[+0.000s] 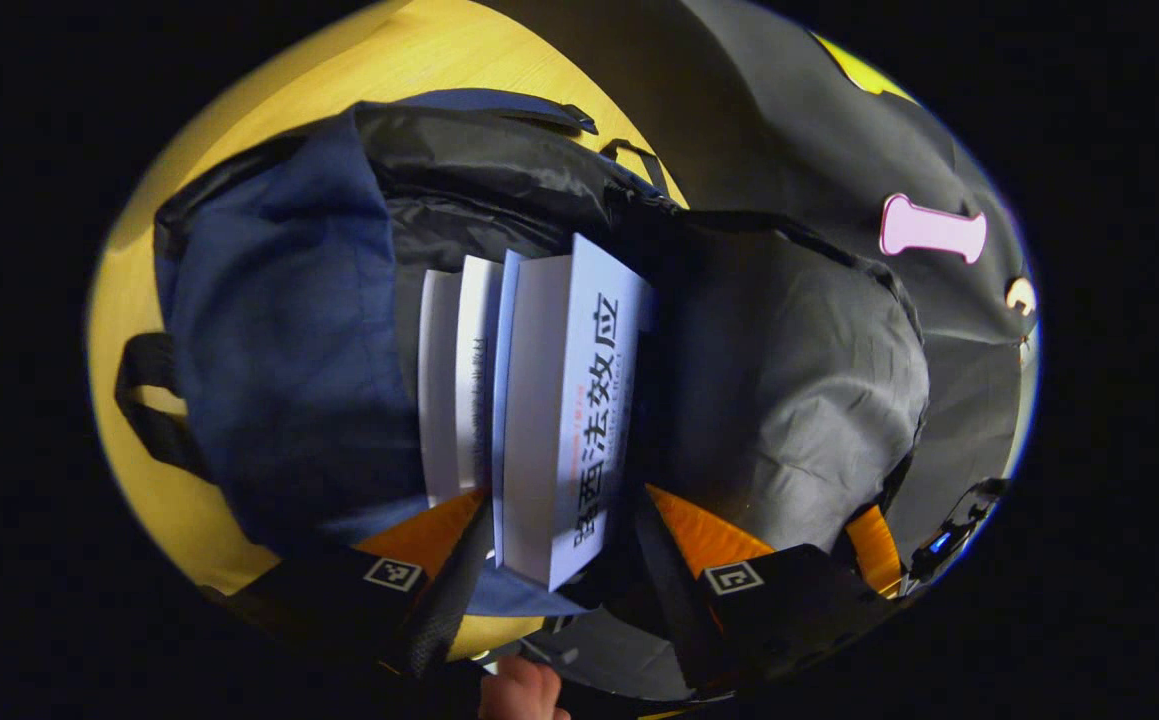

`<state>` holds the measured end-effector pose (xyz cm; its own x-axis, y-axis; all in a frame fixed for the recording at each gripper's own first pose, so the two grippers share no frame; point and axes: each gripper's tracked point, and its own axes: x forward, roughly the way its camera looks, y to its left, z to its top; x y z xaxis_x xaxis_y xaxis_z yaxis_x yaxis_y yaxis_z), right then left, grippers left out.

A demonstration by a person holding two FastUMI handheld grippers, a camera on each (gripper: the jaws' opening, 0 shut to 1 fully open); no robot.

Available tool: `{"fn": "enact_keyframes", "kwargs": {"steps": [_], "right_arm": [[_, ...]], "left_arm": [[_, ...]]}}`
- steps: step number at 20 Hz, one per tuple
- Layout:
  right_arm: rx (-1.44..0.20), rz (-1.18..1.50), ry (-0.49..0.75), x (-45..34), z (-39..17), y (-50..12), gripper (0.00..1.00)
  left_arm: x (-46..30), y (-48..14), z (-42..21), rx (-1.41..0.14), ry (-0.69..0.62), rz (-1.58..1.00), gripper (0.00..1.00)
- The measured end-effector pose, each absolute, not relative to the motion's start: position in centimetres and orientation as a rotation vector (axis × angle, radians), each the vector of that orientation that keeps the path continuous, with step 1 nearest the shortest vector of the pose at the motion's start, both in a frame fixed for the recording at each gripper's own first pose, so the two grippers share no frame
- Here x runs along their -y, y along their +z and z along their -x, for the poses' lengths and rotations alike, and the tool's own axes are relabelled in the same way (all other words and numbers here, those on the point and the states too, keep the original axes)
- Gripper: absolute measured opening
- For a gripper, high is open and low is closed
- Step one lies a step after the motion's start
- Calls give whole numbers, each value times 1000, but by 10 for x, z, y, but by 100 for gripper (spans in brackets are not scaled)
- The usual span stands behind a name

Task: Open the schoolbag, grab two books from the bookshelf and put them into the schoolbag.

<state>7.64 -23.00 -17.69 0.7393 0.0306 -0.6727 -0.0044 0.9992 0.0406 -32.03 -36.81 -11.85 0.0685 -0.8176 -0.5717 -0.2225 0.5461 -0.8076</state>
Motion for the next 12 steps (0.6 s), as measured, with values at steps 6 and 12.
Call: {"fn": "enact_keyframes", "kwargs": {"steps": [6,12], "right_arm": [[-744,-59,27,222,-76,-184,0],[-724,-69,48,203,-71,-181,0]], "left_arm": [[317,-111,325,-1458,-464,772,94],[253,-89,318,-1378,-390,497,94]]}}
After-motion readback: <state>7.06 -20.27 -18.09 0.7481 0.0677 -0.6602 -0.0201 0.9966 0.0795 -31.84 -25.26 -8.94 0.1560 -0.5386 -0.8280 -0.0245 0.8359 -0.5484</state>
